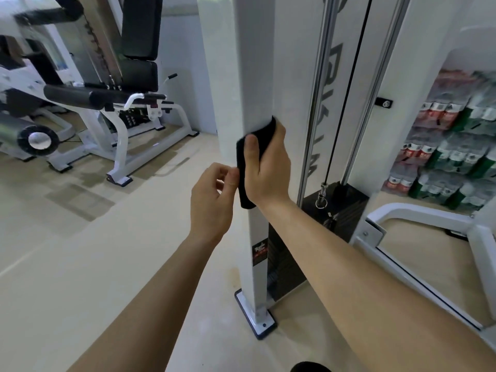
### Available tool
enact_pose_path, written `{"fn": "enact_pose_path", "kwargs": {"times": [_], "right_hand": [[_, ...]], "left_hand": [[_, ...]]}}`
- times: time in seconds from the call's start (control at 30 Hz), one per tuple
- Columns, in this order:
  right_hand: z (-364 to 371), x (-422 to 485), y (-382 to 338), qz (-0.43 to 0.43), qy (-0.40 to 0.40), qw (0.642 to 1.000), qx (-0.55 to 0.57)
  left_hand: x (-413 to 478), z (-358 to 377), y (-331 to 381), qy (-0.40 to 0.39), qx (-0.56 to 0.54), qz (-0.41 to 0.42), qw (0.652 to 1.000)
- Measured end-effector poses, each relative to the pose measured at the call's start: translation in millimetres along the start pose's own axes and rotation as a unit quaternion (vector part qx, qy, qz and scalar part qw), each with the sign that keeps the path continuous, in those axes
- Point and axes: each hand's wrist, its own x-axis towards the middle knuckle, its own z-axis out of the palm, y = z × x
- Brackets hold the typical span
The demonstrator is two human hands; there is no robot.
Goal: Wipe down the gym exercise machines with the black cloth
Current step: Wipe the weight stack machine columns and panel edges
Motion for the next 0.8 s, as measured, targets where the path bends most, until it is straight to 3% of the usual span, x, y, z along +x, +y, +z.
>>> {"fn": "enact_pose_path", "kwargs": {"times": [0.17,0.5,0.67,0.8], "right_hand": [[3,10,-4,-0.012,0.011,1.000,0.016],[7,-61,44,0.048,0.006,0.999,-0.008],[4,-98,69,0.092,-0.035,0.995,-0.028],[0,-90,70,0.100,-0.059,0.993,-0.012]], "left_hand": [[3,6,9,0.010,-0.014,0.006,1.000],[-39,23,-43,-0.035,0.018,-0.054,0.998],[-57,30,-61,-0.063,-0.005,-0.110,0.992],[-64,28,-68,-0.063,0.006,-0.102,0.993]]}}
